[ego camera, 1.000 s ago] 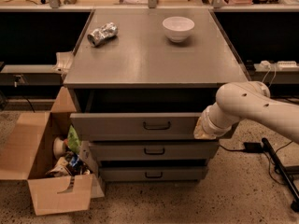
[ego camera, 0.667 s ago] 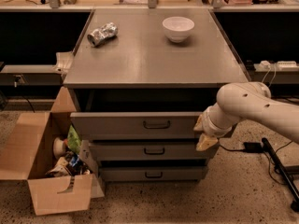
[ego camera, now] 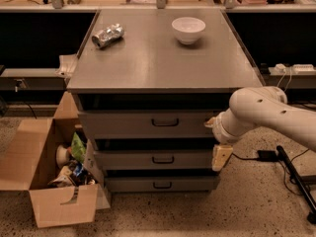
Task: Close top drawer
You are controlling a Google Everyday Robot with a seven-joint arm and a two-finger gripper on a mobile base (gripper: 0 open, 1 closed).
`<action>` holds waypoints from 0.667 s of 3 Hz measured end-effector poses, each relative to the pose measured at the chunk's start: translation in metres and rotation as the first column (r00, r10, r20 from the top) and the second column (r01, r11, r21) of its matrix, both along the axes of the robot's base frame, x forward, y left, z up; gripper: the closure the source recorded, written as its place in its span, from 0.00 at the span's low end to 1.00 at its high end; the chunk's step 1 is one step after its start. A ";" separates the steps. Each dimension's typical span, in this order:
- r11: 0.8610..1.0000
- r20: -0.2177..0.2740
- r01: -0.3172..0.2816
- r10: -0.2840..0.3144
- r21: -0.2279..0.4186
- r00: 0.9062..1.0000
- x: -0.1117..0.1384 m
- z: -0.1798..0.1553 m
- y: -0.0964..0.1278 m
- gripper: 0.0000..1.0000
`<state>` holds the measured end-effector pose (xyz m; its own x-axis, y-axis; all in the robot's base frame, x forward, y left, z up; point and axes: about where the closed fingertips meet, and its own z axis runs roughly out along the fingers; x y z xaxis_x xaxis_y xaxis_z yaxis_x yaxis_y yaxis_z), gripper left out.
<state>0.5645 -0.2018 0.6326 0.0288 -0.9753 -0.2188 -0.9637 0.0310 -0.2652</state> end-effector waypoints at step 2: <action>0.981 0.167 -0.167 0.150 0.093 0.974 -0.065 0.103 0.031 0.00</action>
Offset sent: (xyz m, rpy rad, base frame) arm -0.1059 0.0435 0.1682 0.1402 -0.2682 0.2536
